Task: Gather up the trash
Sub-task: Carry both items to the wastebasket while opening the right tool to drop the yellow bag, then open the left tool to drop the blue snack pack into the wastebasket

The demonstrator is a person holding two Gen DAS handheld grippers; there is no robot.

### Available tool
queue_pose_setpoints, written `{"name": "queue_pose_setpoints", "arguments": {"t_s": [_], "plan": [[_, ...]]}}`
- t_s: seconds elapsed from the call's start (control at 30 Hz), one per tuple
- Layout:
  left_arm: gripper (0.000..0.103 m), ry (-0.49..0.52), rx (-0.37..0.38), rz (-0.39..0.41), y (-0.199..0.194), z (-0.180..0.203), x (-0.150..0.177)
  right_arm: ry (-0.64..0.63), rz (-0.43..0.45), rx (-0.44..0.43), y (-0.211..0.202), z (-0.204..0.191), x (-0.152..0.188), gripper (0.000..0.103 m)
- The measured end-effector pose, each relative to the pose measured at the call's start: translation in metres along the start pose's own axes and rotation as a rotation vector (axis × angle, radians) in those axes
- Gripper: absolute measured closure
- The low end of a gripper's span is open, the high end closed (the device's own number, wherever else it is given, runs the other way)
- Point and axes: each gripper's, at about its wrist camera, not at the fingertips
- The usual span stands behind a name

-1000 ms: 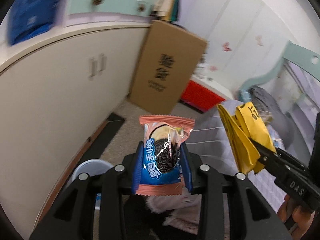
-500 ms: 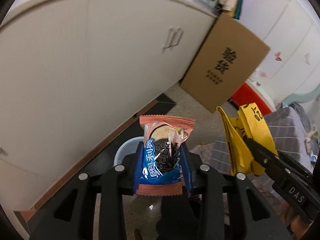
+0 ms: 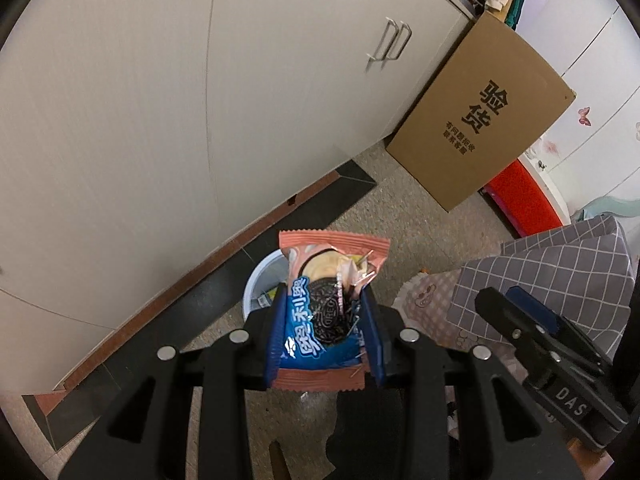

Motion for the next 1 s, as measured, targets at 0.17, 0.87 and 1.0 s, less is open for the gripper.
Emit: {"name": "queue_pose_setpoints", "arguments": {"t_s": [0.17,0.87,1.0], "plan": [[0.070,0.020,0.012,-0.005,0.002,0.006,0.001,0.000,-0.004,-0.002,-0.004,0.000,0.003,0.036],[0.069,0.092,0.011,0.002,-0.002,0.040,-0.008,0.094,0.096,0.008,-0.033,0.023,-0.001,0.033],[0.066,0.098,0.010,0.004,0.000,0.043,-0.013,0.115,0.120,0.010,-0.039,0.028,-0.001,0.032]]}}
Point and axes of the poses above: each gripper's, at about its wrist camera, not at the fingertips, and y roughly the way its jaws point, z to its right, x to its underside, and after that the axes turned 2 degrees about y, right-handed
